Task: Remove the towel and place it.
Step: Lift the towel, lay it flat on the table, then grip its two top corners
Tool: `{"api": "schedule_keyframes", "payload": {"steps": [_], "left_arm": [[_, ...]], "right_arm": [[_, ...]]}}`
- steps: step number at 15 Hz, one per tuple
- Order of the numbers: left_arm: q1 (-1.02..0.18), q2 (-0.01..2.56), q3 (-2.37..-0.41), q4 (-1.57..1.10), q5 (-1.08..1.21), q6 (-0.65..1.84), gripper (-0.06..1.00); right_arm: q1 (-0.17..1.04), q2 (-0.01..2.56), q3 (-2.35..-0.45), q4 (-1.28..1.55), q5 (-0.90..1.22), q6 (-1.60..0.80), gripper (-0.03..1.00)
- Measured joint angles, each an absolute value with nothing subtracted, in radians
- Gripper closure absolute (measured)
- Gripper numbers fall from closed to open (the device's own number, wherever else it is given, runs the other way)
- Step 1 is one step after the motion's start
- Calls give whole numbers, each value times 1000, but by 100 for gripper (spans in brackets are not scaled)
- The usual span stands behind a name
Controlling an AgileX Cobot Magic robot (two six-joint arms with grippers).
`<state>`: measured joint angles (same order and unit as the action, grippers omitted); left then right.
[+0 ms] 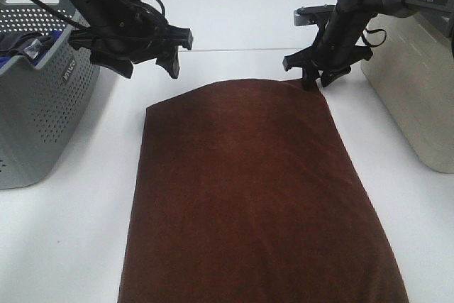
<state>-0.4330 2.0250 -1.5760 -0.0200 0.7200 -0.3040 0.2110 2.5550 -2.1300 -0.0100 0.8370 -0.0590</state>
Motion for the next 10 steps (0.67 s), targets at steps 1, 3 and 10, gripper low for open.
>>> {"api": "schedule_keyframes", "payload": {"steps": [1,3,10], "left_arm": [[-433,2025,-1576,-20,721,-304,23],[-433,2025,-1576,-20,721,-304,23],[-433,2025,-1576,-20,724,-304,23]], "right_arm": [[211,2557,-2132,-12,833,-59,54],[211,2558,-2132,-12,830,-59,54],[212,2561,-2141,0,858,-61,97]]}}
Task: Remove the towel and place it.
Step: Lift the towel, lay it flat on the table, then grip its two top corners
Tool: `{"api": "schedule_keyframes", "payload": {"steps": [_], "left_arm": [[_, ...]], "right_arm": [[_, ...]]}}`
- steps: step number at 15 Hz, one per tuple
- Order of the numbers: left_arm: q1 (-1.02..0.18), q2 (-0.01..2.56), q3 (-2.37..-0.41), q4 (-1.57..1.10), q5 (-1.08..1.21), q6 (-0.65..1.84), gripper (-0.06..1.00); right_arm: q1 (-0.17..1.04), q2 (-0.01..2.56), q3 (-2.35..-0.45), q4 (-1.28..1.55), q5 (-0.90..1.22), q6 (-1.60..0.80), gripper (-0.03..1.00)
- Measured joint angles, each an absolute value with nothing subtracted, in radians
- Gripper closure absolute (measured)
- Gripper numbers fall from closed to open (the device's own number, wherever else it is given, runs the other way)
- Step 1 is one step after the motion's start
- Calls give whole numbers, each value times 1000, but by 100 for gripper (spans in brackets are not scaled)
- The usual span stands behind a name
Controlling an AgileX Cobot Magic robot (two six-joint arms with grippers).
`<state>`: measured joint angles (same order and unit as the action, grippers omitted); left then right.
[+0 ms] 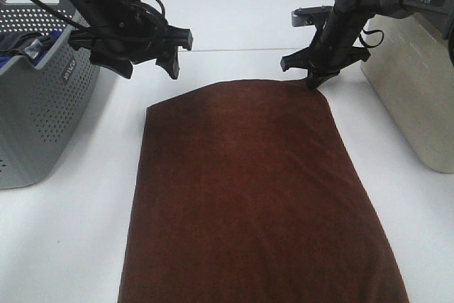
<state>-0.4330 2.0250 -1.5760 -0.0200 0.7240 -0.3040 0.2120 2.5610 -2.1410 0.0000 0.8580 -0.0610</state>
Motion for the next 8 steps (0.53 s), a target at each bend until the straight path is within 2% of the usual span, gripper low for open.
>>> {"api": "schedule_keyframes", "payload": {"steps": [8], "left_arm": [[-433,2120,-1583,-21,616,-305,23]], "right_arm": [[211,2514,-2153,-113,1070,-61,97]]}}
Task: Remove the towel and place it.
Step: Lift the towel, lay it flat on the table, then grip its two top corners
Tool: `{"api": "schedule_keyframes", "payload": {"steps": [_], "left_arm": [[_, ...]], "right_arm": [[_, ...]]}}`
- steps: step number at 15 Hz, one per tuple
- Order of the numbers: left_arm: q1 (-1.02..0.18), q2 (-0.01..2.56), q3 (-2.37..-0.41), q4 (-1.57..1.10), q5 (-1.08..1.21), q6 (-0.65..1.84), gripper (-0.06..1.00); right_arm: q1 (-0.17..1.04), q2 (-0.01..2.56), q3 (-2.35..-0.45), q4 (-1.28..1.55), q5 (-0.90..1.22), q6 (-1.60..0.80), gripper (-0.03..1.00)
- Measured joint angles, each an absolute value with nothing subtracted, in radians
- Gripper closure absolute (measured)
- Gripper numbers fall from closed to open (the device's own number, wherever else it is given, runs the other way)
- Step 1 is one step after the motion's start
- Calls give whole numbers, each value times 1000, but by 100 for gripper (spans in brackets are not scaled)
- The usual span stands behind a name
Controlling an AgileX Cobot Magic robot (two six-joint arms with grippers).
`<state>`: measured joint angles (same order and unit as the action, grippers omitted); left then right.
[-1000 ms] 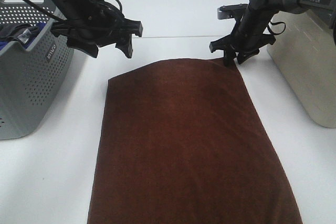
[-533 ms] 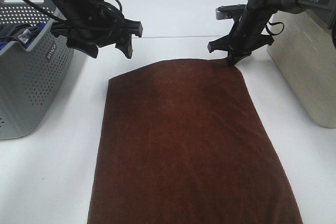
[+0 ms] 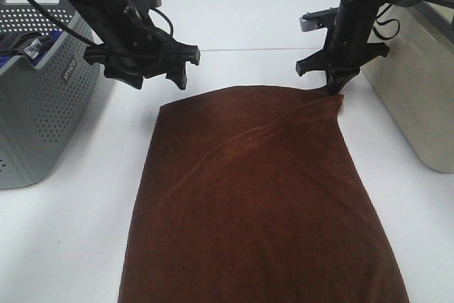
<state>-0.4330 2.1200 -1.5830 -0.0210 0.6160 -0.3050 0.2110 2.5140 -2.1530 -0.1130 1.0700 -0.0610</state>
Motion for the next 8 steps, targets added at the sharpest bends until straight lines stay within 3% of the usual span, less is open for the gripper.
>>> {"api": "schedule_keyframes", "payload": {"steps": [8], "left_arm": [[-433,2289,-1676,-88,570,-309,23]], "right_arm": [[211,2498,-2174,-85,1096,-61,97]]}}
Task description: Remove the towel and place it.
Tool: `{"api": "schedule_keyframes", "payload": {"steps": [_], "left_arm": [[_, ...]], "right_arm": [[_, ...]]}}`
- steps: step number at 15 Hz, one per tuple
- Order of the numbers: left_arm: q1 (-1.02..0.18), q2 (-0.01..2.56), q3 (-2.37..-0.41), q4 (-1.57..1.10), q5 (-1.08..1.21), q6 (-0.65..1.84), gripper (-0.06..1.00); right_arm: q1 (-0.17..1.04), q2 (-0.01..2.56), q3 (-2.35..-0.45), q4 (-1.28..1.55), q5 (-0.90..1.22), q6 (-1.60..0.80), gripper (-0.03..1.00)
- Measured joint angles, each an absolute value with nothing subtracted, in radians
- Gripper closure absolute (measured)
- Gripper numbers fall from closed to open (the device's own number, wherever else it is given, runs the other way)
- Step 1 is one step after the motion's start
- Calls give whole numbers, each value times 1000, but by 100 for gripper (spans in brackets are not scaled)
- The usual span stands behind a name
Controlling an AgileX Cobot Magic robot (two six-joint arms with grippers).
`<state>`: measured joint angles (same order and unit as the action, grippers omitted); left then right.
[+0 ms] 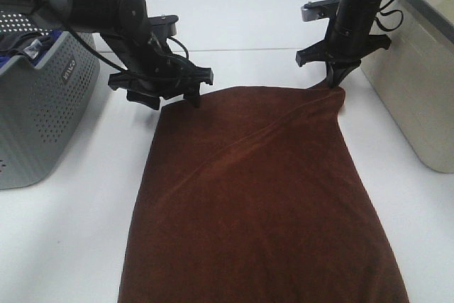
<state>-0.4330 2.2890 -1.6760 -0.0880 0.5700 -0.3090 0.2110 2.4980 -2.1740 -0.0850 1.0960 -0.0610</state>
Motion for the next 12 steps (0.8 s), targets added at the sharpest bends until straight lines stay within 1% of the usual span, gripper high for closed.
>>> {"api": "schedule_keyframes", "payload": {"steps": [10,12], "left_arm": [[-433,2341,-1703,0,544,-345,24],[-433,2350,-1703,0,516,-347,28]], "right_arm": [[211,2498,-2174,-79,1096,-61,97],[211,2498,-2174,-79,1096,-61,97]]}}
